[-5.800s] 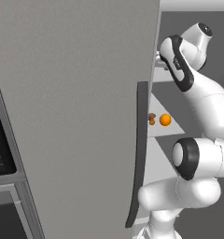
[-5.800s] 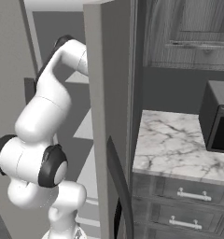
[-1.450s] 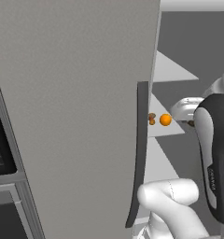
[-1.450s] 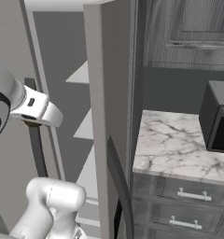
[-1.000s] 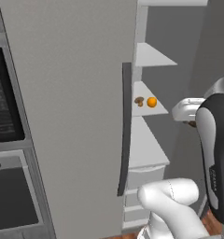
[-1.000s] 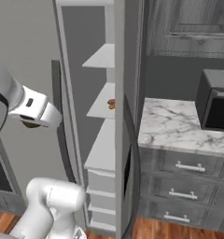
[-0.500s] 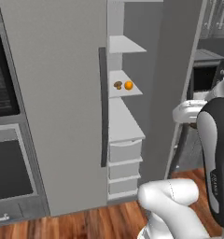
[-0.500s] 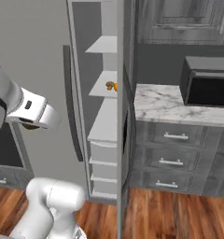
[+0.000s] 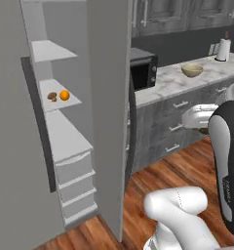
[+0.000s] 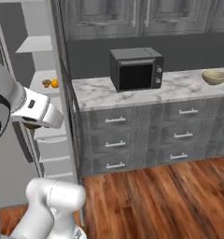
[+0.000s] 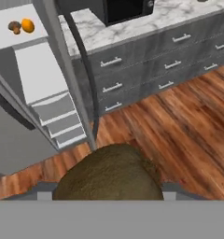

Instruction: Take the orange, mushroom, and kiwi from the freezer and place them in the bowl on the counter.

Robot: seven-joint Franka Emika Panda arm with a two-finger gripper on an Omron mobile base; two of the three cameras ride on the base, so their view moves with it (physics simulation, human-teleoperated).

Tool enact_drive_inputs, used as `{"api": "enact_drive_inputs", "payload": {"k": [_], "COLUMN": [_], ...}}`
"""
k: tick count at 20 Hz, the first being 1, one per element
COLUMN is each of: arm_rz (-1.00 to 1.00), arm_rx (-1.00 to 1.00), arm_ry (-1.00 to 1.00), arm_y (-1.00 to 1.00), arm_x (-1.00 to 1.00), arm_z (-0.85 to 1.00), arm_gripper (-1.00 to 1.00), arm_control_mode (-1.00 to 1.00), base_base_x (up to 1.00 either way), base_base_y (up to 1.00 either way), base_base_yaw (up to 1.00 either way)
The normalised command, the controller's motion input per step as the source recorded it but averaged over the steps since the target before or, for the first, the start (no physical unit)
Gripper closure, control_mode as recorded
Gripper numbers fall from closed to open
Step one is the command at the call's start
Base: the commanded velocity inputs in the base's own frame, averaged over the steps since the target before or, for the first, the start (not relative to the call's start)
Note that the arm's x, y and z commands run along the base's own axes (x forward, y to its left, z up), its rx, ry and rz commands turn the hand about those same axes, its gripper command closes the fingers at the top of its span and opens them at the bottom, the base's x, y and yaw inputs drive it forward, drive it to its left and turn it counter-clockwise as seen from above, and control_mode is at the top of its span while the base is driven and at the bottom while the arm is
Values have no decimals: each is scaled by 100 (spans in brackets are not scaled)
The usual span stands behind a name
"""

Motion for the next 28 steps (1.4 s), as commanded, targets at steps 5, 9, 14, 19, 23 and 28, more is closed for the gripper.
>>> {"api": "enact_drive_inputs", "payload": {"k": [5,9,14,19,23,28], "arm_rz": [0,0,0,0,0,0], "arm_rx": [0,0,0,0,0,0], "arm_ry": [0,0,0,0,0,0], "arm_y": [0,0,0,0,0,0], "arm_x": [0,0,0,0,0,0], "arm_z": [0,0,0,0,0,0], "arm_gripper": [100,100,100,100,100,100], "arm_control_mode": [100,100,100,100,100,100], "base_base_x": [26,98,100,100,100,100], "base_base_y": [-94,-88,-95,-84,-76,-53], "base_base_yaw": [-59,-34,-17,2,27,44]}}
